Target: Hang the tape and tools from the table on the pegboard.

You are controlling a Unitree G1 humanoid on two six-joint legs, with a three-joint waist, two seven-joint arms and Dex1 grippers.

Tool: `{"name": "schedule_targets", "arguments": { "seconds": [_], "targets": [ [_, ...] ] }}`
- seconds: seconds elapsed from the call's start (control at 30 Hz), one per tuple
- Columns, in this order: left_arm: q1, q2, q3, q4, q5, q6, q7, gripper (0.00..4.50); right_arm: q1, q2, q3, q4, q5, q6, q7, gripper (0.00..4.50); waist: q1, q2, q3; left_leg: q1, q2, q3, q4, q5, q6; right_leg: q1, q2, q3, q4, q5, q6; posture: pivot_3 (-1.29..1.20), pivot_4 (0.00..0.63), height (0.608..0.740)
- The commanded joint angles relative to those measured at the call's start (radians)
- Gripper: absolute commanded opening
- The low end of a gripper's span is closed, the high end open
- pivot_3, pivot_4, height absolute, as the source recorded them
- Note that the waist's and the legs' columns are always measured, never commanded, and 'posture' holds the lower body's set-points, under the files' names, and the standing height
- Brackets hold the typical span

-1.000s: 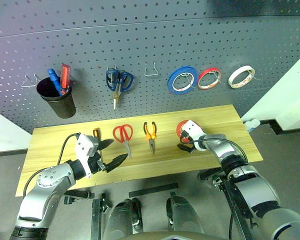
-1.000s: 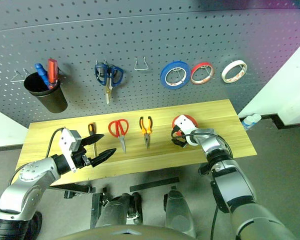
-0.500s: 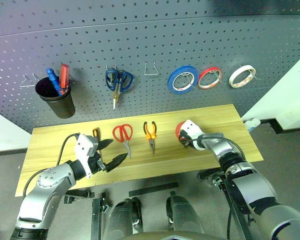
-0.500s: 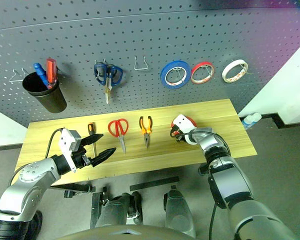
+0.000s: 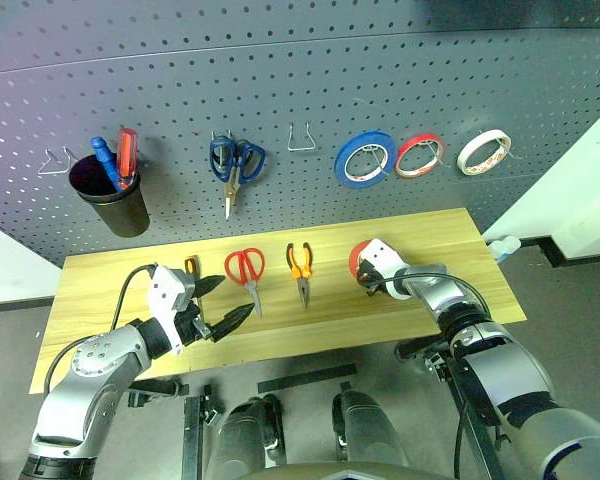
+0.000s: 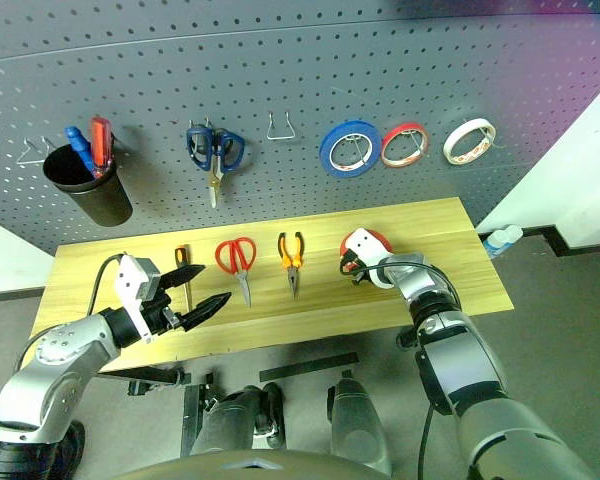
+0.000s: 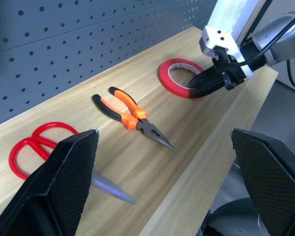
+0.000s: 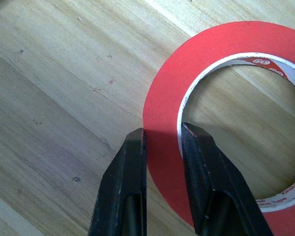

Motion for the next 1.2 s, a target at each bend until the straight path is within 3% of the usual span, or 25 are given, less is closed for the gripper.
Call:
{"name": "schedule_targets", "arguments": {
  "seconds": [0.03,0.43,0.8,1.2],
  "targets": [
    [-0.006,-0.004,0.024,-0.018,-0.025,-0.003,-0.002,4.50,-0.006,-0.011,-0.044,-0.036,0.050,-0.012,0.045,0.67,0.000,0.000,0.000,0.000,0.000,0.000,0.000,0.000,0.000,0.000,0.000,0.000,0.000,0.000,0.000,-0.04,0.201,0.740],
    [-0.046,0.002,0.026,0.025,-0.019,-0.021,-0.020,4.50,0.165,-0.080,-0.174,-0.298,0.226,0.069,0.207,0.67,0.004,0.000,0.000,0.000,0.000,0.000,-0.001,0.000,0.000,0.000,0.000,0.000,-0.001,0.000,0.000,-0.08,0.168,0.740],
    [-0.168,0.011,0.029,0.154,-0.003,-0.061,-0.078,4.50,0.304,-0.109,-0.329,-0.520,0.369,0.115,0.145,0.67,-0.003,-0.001,-0.002,0.000,0.000,0.002,0.000,0.002,0.000,0.000,0.001,-0.001,0.001,0.001,0.001,-0.17,0.105,0.740],
    [-0.293,0.001,0.015,0.285,0.030,-0.107,-0.132,4.50,0.351,-0.131,-0.391,-0.624,0.443,0.122,0.102,0.67,-0.015,-0.005,-0.023,-0.001,0.001,0.007,0.012,0.003,0.000,0.002,0.002,-0.001,0.005,0.003,0.005,-0.24,0.058,0.740]
  ]
}}
